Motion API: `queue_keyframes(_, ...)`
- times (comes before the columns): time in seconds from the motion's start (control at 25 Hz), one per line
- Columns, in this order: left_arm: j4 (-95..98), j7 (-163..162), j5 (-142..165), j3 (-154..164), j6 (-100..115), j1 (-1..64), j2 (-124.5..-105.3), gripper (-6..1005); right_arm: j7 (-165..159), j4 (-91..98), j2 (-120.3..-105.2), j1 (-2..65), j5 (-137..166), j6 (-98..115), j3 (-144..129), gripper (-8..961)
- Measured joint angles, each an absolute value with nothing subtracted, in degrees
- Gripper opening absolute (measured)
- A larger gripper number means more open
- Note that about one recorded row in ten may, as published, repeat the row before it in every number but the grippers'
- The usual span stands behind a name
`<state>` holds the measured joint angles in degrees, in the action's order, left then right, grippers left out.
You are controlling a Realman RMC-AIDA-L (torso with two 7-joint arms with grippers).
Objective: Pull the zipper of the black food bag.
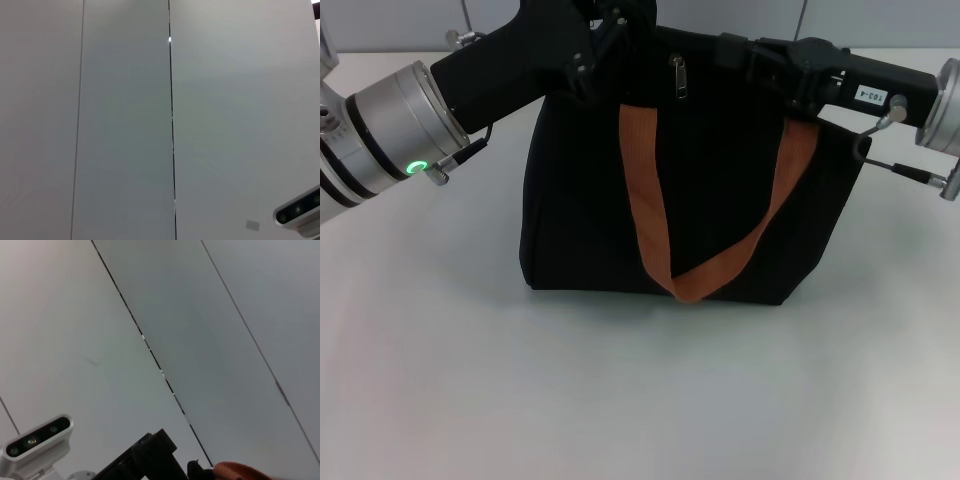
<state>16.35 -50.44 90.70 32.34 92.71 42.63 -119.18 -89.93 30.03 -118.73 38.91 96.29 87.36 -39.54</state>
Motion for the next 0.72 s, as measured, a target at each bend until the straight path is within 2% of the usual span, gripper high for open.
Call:
queue_keyframes(0.08, 16.35, -50.44, 90.7, 32.34, 92.72, 42.62, -119.17, 15, -89.95, 30.61, -118.73, 38.42, 96.33, 88.1, -39.55, 0)
queue_keyframes(0.6, 15.73, -50.45, 90.09, 32.65, 93.03, 43.06, -119.17, 15, -89.66, 32.64, -118.93, 36.44, 98.03, 91.69, -41.46, 168)
queue_keyframes(0.72, 15.73, -50.45, 90.08, 32.87, 93.08, 43.14, -119.18, 15, -89.58, 32.41, -119.04, 37.12, 97.97, 89.15, -43.37, 256)
